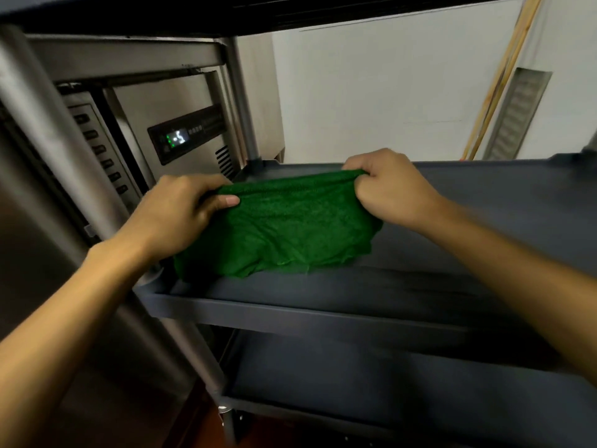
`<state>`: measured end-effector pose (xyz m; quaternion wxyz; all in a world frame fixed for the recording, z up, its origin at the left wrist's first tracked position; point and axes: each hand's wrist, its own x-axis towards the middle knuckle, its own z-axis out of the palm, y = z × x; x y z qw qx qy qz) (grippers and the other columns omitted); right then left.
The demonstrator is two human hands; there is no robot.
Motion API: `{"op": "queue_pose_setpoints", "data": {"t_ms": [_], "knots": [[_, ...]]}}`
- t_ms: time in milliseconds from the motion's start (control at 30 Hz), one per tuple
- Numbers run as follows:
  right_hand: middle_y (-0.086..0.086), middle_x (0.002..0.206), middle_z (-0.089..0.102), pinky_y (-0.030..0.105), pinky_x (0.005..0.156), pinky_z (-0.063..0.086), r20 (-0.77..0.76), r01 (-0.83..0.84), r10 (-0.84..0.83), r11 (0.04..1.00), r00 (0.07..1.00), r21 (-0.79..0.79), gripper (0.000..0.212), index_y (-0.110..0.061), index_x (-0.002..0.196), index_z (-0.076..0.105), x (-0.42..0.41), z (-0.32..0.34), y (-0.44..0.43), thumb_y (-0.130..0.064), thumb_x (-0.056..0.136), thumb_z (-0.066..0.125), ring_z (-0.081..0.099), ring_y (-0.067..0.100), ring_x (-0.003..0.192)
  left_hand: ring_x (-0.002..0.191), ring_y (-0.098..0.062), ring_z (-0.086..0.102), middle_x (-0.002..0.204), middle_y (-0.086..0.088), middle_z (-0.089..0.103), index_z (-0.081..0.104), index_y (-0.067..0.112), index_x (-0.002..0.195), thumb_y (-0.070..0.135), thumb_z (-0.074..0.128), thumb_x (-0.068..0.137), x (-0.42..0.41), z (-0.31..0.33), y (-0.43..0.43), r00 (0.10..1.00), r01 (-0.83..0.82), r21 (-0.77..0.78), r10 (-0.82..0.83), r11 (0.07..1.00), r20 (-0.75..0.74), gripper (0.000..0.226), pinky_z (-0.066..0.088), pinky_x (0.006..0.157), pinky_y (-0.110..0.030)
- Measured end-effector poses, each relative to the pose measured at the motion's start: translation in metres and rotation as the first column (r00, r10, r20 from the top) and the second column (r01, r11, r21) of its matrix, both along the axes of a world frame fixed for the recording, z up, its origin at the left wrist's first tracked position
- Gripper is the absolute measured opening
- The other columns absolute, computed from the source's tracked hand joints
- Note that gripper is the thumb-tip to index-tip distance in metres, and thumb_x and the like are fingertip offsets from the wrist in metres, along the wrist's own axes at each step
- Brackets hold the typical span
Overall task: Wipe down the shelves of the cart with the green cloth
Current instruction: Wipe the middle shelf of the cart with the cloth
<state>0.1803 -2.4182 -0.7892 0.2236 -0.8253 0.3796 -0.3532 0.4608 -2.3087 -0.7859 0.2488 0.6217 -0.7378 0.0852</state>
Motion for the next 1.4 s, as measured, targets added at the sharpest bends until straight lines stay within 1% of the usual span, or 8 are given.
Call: {"op": "queue_pose_setpoints", "data": {"t_ms": [100,200,300,600,833,1133,1267,1400], "knots": [[-0.010,0.094,0.071,0.005,0.075,0.045,-0.188,-0.116,0.120,0.993,0.975,0.036,0.057,-0.024,0.103,0.076,-0.020,-0.019,-0.002,0.009,0.076,0.039,0.063,0.002,0.091,0.087,-0.017,0.068,0.087,0.003,0.072,0.070,0.023,0.098,0.039,0.059,0.094,-0.014,-0.020,-0.012,1.000,0.017,0.148,-0.016,0.989,-0.008,0.020,0.051,0.079,-0.040],[-0.001,0.115,0.072,0.009,0.091,0.041,-0.374,-0.161,0.178,0.984,0.910,0.077,0.056,-0.020,0.119,0.071,-0.046,-0.045,-0.003,0.011,0.082,0.043,0.065,0.011,0.108,0.066,-0.008,0.060,0.068,0.003,0.062,0.062,0.022,0.078,0.038,0.060,0.093,-0.035,-0.041,-0.017,0.995,0.094,0.307,-0.082,0.947,-0.053,0.022,0.046,0.068,-0.037],[0.003,0.121,0.070,0.014,0.097,0.041,-0.385,-0.190,0.205,0.979,0.900,0.076,0.051,-0.016,0.120,0.070,-0.072,-0.063,-0.003,0.012,0.084,0.047,0.064,0.015,0.111,0.065,-0.011,0.058,0.067,0.002,0.058,0.055,0.024,0.076,0.043,0.060,0.094,-0.053,-0.054,-0.020,0.992,0.120,0.353,-0.122,0.928,-0.017,0.026,0.047,0.067,-0.039],[0.002,0.110,0.074,0.019,0.092,0.048,-0.307,-0.198,0.189,0.980,0.933,0.002,0.050,-0.013,0.110,0.075,-0.139,-0.072,-0.005,0.015,0.078,0.049,0.063,0.005,0.099,0.064,-0.009,0.057,0.070,0.006,0.060,0.058,0.031,0.081,0.049,0.057,0.093,-0.110,-0.061,-0.032,0.971,0.239,0.307,-0.229,0.921,-0.072,0.021,0.050,0.067,-0.042],[-0.016,0.110,0.065,-0.003,0.087,0.037,-0.267,-0.082,0.101,0.993,0.958,0.083,0.056,-0.017,0.115,0.073,-0.207,-0.074,0.006,0.018,0.082,0.045,0.057,-0.008,0.102,0.070,-0.009,0.058,0.075,0.006,0.061,0.057,0.027,0.084,0.044,0.056,0.096,-0.178,-0.059,-0.048,0.947,0.313,0.337,-0.318,0.888,-0.041,0.021,0.050,0.071,-0.042],[-0.029,0.102,0.065,0.002,0.091,0.041,-0.241,0.050,-0.038,0.998,0.970,0.042,0.057,-0.019,0.109,0.075,-0.299,-0.075,0.025,0.021,0.080,0.047,0.060,-0.012,0.101,0.073,-0.015,0.052,0.080,0.008,0.054,0.048,0.033,0.086,0.047,0.051,0.098,-0.270,-0.059,-0.055,0.899,0.403,0.356,-0.438,0.843,0.019,0.019,0.045,0.068,-0.037],[-0.022,0.104,0.071,0.007,0.093,0.044,-0.213,0.124,-0.101,0.987,0.972,0.100,0.064,-0.025,0.102,0.077,-0.331,-0.077,0.036,0.024,0.078,0.042,0.064,-0.008,0.101,0.084,-0.018,0.057,0.097,0.005,0.058,0.056,0.029,0.107,0.053,0.043,0.098,-0.301,-0.067,-0.052,0.883,0.419,0.337,-0.465,0.843,0.064,0.028,0.049,0.075,-0.038],[-0.022,0.093,0.074,0.015,0.085,0.051,-0.235,0.124,-0.091,0.984,0.968,0.126,0.069,-0.030,0.091,0.078,-0.351,-0.079,0.048,0.025,0.074,0.040,0.068,-0.006,0.093,0.083,-0.013,0.051,0.087,0.012,0.047,0.042,0.037,0.089,0.055,0.038,0.099,-0.319,-0.071,-0.045,0.871,0.446,0.353,-0.490,0.822,0.043,0.022,0.045,0.074,-0.036]]}}
